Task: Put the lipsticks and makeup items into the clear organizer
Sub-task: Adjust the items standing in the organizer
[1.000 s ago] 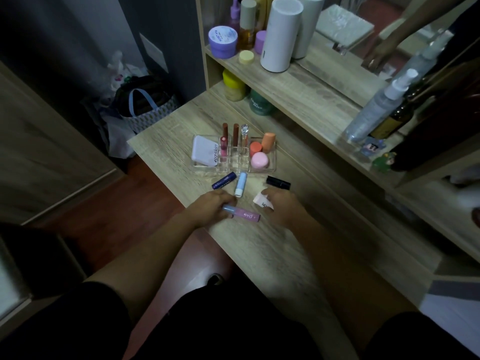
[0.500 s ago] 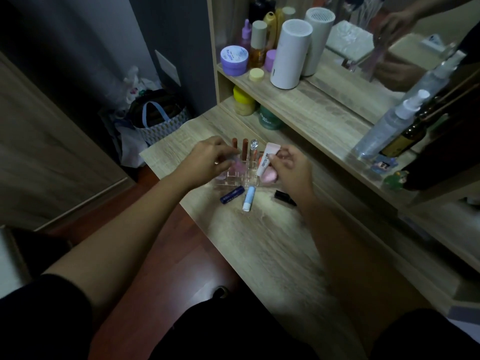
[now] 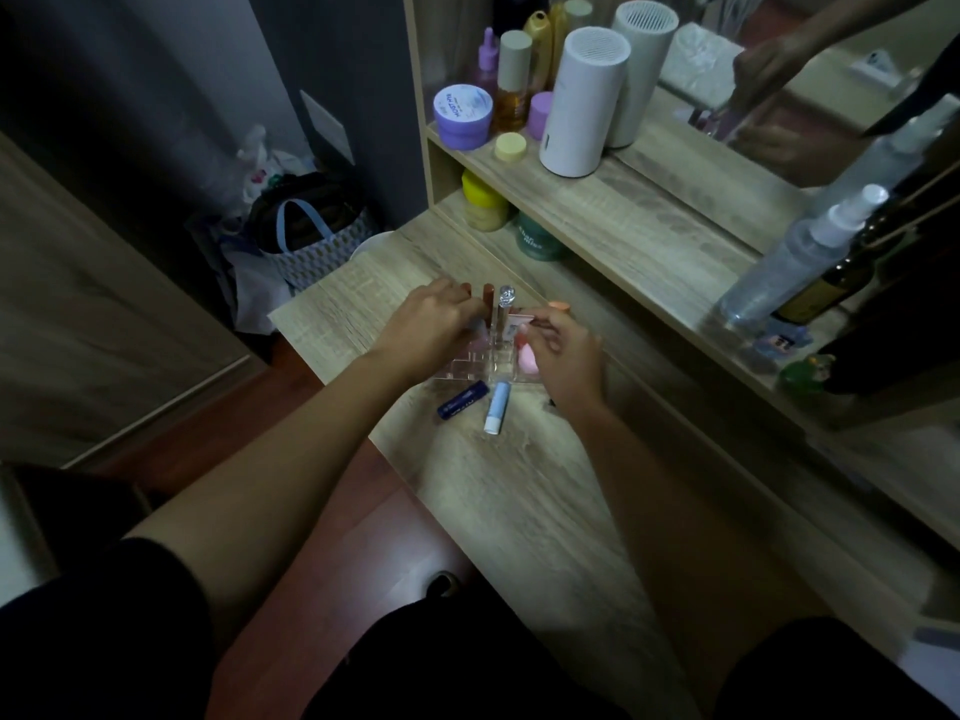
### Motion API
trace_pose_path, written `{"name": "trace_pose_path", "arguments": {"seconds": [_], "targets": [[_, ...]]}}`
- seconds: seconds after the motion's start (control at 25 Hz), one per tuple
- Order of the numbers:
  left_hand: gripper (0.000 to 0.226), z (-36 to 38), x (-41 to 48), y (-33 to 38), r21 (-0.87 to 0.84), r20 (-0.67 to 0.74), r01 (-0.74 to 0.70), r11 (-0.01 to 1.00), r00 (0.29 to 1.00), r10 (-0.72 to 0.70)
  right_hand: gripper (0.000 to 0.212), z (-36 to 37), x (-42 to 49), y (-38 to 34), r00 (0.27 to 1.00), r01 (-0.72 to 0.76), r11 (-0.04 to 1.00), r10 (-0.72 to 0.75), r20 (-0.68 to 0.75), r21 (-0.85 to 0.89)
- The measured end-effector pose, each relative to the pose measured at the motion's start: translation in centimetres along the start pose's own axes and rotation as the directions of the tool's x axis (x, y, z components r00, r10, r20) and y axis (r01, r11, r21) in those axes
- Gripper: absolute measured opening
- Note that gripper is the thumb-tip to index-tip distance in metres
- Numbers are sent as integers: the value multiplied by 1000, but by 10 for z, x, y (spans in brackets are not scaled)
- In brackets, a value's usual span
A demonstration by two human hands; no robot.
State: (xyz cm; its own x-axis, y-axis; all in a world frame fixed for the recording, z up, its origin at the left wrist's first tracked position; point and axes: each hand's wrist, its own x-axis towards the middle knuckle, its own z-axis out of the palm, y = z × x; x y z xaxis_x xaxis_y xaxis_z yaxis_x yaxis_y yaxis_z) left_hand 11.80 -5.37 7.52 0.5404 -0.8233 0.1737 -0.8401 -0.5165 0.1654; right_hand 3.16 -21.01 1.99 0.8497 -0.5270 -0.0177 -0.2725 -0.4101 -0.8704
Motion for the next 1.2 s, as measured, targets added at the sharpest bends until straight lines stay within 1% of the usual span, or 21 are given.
{"name": "trace_pose_path", "arguments": {"seconds": [0.12, 0.28, 0.48, 0.68, 0.76, 0.84, 0.92, 1.08, 1.2], "targets": [[17, 8, 3, -2, 61, 28, 11, 998, 1000, -13, 20, 3, 5, 3, 1000, 27, 999, -27, 1, 17], [24, 17, 10, -3, 92, 79, 34, 995, 996, -41, 20, 5, 10, 8, 997, 73, 997, -73, -5, 18], [27, 22, 16, -5, 122, 88, 77, 990, 992, -88, 19, 8, 12, 14, 993, 115, 993, -115, -6, -25], [22, 26, 16, -7, 112, 92, 111, 988, 988, -122, 17, 11, 10, 16, 994, 104, 986, -102, 29, -126], [19, 27, 17, -7, 112, 79, 125, 986, 988, -135, 18, 13, 10, 16, 994, 102, 985, -96, 49, -137], [19, 27, 18, -7, 122, 63, 124, 985, 989, -133, 20, 15, 9, 14, 995, 68, 992, -60, 76, -109], [21, 28, 18, -8, 132, 53, 113, 985, 991, -121, 23, 16, 8, 12, 997, 36, 997, -31, 71, -61], [26, 29, 18, -9, 130, 61, 118, 984, 990, -127, 19, 16, 10, 11, 998, 9, 999, -7, 58, -31], [29, 24, 18, -7, 104, 52, 127, 987, 990, -132, 25, 18, 10, 10, 997, -19, 1000, 19, 76, -1]]}}
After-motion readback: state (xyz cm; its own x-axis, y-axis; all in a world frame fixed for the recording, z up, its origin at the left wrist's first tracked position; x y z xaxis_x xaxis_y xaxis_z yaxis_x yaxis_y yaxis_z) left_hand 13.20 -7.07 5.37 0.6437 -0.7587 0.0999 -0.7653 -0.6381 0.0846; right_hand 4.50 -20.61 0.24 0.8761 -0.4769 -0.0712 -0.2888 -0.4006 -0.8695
